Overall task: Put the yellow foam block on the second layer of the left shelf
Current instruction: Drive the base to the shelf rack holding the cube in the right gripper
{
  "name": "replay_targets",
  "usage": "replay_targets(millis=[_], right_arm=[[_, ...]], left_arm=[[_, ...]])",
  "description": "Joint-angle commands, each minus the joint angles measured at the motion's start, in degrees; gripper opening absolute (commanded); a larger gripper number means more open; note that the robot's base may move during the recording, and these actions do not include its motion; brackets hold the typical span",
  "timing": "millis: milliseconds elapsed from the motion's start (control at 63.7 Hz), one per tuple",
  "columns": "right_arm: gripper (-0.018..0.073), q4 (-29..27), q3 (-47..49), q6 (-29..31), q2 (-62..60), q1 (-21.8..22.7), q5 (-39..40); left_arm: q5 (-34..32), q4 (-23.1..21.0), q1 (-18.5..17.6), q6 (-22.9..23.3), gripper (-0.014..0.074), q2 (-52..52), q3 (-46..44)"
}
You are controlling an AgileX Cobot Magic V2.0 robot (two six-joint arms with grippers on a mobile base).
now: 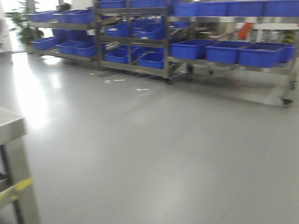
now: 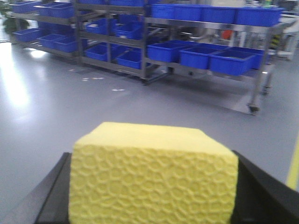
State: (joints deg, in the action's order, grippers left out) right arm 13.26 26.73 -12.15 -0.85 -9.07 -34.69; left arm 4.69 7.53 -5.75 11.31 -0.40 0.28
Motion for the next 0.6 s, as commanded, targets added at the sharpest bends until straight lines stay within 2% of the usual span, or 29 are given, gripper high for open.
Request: replay_targets(millis=[0,581], right_arm=[[0.0265,1.2,1.5,0.5,1.0,0.3,4.9],[0.0265,1.2,1.5,0.5,1.0,0.3,4.9]], left_arm=[[-5.0,-0.4,-0.1,0.2,0.0137,0.4,1.5],[-5.0,-0.4,-0.1,0.2,0.0137,0.4,1.5]])
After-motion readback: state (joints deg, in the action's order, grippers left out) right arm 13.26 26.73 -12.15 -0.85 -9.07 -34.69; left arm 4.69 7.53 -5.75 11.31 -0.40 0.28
